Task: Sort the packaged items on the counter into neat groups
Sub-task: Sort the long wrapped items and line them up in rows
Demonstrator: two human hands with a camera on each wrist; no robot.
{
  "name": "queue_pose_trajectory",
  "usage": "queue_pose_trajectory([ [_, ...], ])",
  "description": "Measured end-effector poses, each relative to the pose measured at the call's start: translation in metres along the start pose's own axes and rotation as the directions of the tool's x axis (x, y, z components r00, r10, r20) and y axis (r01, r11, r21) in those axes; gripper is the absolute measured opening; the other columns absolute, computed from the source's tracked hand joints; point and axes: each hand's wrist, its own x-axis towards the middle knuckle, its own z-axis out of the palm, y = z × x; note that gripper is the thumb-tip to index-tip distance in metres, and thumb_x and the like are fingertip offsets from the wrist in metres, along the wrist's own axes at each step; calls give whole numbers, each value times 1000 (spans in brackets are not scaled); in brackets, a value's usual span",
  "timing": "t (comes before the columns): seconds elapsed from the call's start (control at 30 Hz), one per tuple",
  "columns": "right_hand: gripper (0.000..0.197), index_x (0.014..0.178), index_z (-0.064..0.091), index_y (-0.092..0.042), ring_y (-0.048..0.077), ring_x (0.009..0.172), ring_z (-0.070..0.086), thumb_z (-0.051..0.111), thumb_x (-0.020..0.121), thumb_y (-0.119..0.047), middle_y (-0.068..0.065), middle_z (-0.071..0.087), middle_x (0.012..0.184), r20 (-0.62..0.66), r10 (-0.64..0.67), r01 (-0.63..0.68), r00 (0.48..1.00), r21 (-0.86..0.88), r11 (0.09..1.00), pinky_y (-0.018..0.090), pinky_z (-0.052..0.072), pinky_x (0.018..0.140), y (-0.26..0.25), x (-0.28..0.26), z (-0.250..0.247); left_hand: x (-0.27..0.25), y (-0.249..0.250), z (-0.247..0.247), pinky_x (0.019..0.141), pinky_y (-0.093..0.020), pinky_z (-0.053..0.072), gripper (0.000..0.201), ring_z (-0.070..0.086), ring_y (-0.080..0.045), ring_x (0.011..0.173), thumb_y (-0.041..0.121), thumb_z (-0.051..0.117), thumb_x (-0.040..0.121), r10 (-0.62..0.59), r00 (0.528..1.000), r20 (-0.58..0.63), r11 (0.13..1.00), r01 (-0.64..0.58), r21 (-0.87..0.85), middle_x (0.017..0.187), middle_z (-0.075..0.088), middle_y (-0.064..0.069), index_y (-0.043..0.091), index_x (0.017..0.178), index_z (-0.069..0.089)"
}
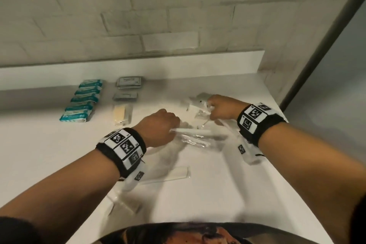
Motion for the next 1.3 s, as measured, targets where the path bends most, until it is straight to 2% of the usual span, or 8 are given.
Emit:
queue_pose_trajectory([
  [0.23,54,121,55,-20,16,86,60,65,69,-8,-5,60,108,304,108,-85,946,-89,992,30,52,67,-7,-2,-9,-36,27,0,85,-36,47,30,55,-21,102,28,43,92,-111,966,233,987,135,-89,115,59,1,23,122,45],
  [0.33,46,118,58,-1,34,82,71,66,73,-8,15,73,96,407,142,-123,902,-73,990,43,57,73,-4,1,-19,-48,44,-12,70,-31,40,9,52,-20,85,32,43,94,-85,949,304,976,140,-165,96,56,1,26,100,40],
  [0.5,28,104,58,-1,28,66,65,63,80,-16,16,72,96,117,178,-196,977,172,965,33,55,62,-6,30,-53,-6,9,-38,70,-28,37,14,48,-19,84,34,49,93,-260,955,139,920,289,-264,101,59,-3,22,95,41],
  [0.63,84,140,32,-17,28,107,59,75,73,-42,10,55,126,-207,220,-159,953,275,948,40,48,93,-4,56,-62,46,-41,-38,80,-27,42,44,57,-24,103,39,64,86,-433,899,68,817,424,-392,125,57,-8,18,119,45],
  [0.73,67,139,39,-19,33,121,48,63,82,-41,12,48,132,-370,163,-136,915,97,986,45,43,100,-5,65,-43,55,-60,-27,97,-30,40,78,52,-25,123,36,70,82,-512,853,97,741,496,-453,143,43,-9,18,145,28],
  [0.97,46,138,47,-24,31,119,51,44,93,-16,8,46,139,-118,-207,175,971,-241,955,42,43,101,-41,77,18,57,-81,14,98,-34,45,69,54,-28,119,41,58,85,-589,800,111,729,586,-353,131,57,-9,21,144,28],
  [1.1,58,150,25,-24,32,128,43,39,94,-15,4,35,151,-61,-193,156,979,-382,911,42,36,106,-55,89,25,58,-79,18,85,-27,45,58,59,-23,110,29,61,84,-615,785,69,716,594,-367,123,61,-4,21,137,38],
  [1.3,35,124,56,-16,36,121,41,45,91,-18,11,51,128,-57,-211,142,976,-572,808,46,33,99,-56,97,14,60,-86,0,75,-22,43,28,61,-18,87,15,51,88,-672,737,-70,644,535,-547,112,66,-2,21,112,61],
])
